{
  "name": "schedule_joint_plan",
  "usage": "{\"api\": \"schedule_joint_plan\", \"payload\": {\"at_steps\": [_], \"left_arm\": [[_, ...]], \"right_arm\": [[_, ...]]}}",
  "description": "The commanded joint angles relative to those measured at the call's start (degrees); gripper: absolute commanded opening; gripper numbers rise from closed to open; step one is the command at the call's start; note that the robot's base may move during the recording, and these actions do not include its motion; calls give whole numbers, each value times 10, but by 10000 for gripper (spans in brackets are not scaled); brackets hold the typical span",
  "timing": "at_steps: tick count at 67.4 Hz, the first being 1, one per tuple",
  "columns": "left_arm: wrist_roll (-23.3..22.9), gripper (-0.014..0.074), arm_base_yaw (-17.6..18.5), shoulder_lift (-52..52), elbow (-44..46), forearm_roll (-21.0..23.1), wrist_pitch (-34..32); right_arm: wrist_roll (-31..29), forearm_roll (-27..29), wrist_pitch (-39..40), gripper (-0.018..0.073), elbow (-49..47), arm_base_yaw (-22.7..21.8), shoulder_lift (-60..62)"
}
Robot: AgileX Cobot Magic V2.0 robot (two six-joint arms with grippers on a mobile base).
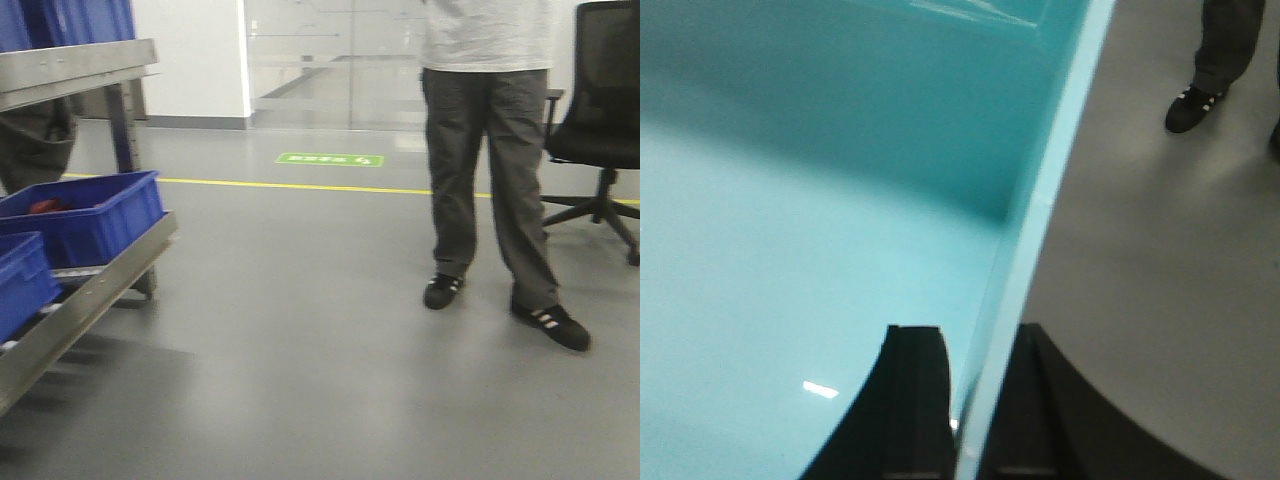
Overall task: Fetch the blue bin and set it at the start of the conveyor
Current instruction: 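Hold the bin with both grippers while the base turns and drives away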
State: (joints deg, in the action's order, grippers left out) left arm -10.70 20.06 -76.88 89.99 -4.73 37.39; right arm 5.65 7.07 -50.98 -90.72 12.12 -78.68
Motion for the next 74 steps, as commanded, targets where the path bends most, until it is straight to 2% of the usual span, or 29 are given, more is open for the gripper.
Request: {"api": "schedule_joint_plan", "payload": {"at_steps": [1, 74], "left_arm": [[-10, -111, 3, 9, 6, 30, -39], [-10, -111, 3, 9, 6, 27, -39]], "right_arm": [[-16, -5, 26, -151, -6, -1, 0], [-16, -5, 26, -151, -6, -1, 0]]}}
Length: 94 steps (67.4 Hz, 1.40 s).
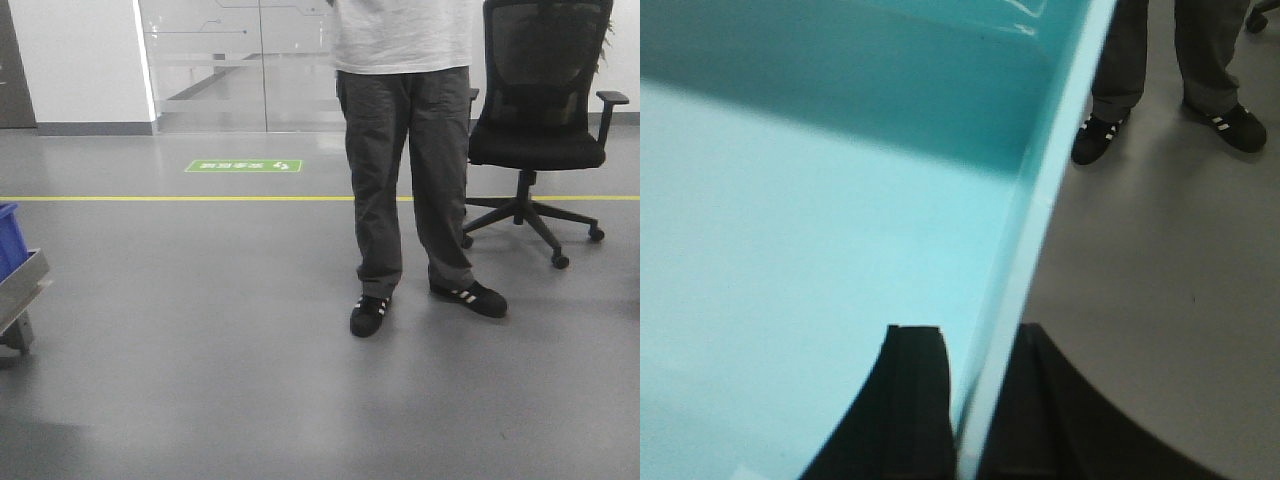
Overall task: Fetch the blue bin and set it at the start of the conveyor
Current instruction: 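Hold the bin with both grippers while the base turns and drives away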
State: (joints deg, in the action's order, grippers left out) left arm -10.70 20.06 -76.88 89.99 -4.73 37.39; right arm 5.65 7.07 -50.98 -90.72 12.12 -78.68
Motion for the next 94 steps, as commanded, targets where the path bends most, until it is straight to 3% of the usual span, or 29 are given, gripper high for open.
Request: {"api": "schedule_joint_plan", "payload": {"at_steps": [1, 94], "left_arm": [[-10, -111, 3, 9, 6, 27, -39], [-10, -111, 3, 9, 6, 27, -39]], "right_arm": [[-16, -5, 26, -151, -6, -1, 0], [-16, -5, 35, -151, -6, -1, 0]]}}
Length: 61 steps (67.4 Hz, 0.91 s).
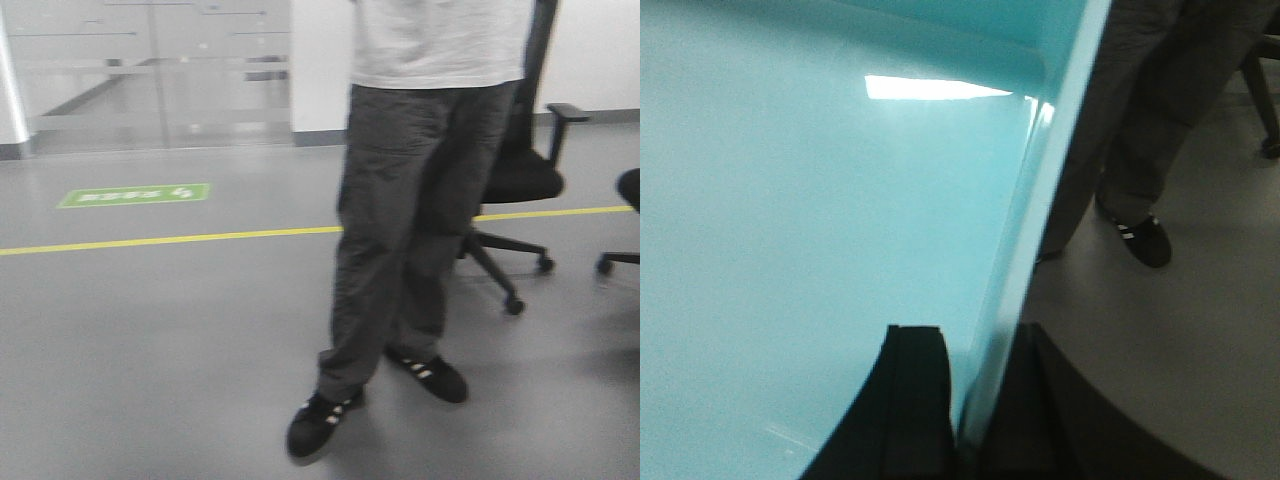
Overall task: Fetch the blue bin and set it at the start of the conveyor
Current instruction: 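Hold the bin with both grippers while the base turns and drives away, then carry the bin with both grippers up to the red-framed belt conveyor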
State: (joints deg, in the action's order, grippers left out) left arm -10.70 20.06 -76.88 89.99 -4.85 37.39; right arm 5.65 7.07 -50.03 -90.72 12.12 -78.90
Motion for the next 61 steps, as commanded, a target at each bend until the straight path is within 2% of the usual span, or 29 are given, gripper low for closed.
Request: {"api": "schedule_joint_plan", "payload": {"at_steps": [1, 61], "left_arm": [[-10, -111, 3, 9, 6, 28, -39], [-10, -111, 3, 9, 6, 28, -39]], "right_arm": [[-16, -5, 25, -151, -6, -1, 2], [-16, -5, 25, -151, -6, -1, 2]]}}
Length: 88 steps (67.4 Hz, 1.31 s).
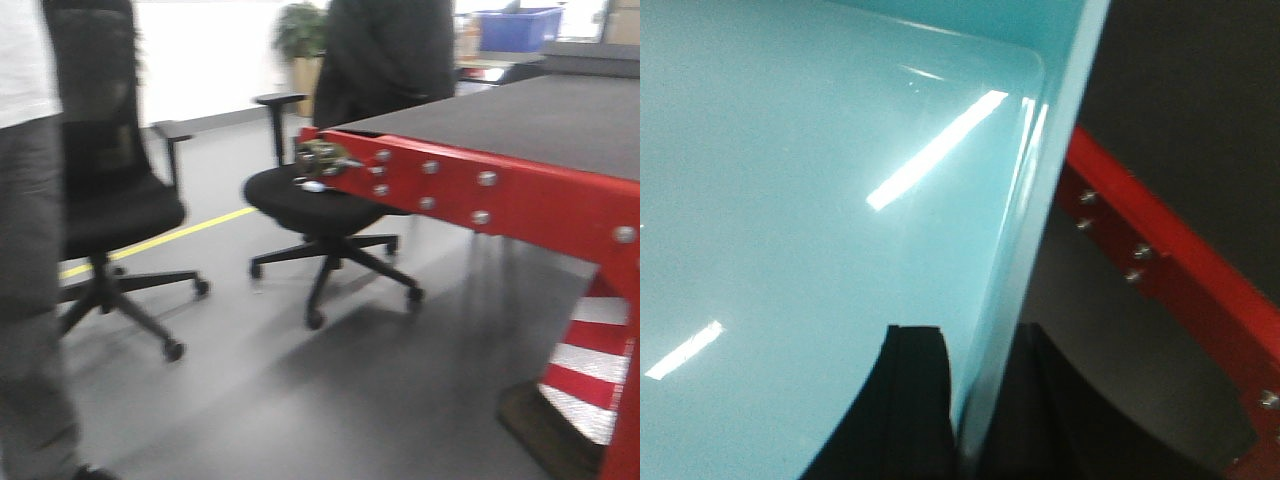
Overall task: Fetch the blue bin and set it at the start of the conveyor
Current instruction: 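Carry the bin with both grippers up to the red-framed belt conveyor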
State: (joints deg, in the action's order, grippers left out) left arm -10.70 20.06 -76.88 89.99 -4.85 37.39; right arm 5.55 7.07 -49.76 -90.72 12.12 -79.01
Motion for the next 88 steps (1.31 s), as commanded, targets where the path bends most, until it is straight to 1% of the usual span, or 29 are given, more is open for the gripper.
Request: {"api": "schedule_joint_plan", "payload": {"at_steps": [1, 88], "left_arm": [[-10, -111, 3, 9, 6, 28, -39], [-10, -111, 3, 9, 6, 28, -39]], "right_arm": [[-15, -5, 23, -151, -6, -1, 3], [-15, -5, 23, -151, -6, -1, 3]]}}
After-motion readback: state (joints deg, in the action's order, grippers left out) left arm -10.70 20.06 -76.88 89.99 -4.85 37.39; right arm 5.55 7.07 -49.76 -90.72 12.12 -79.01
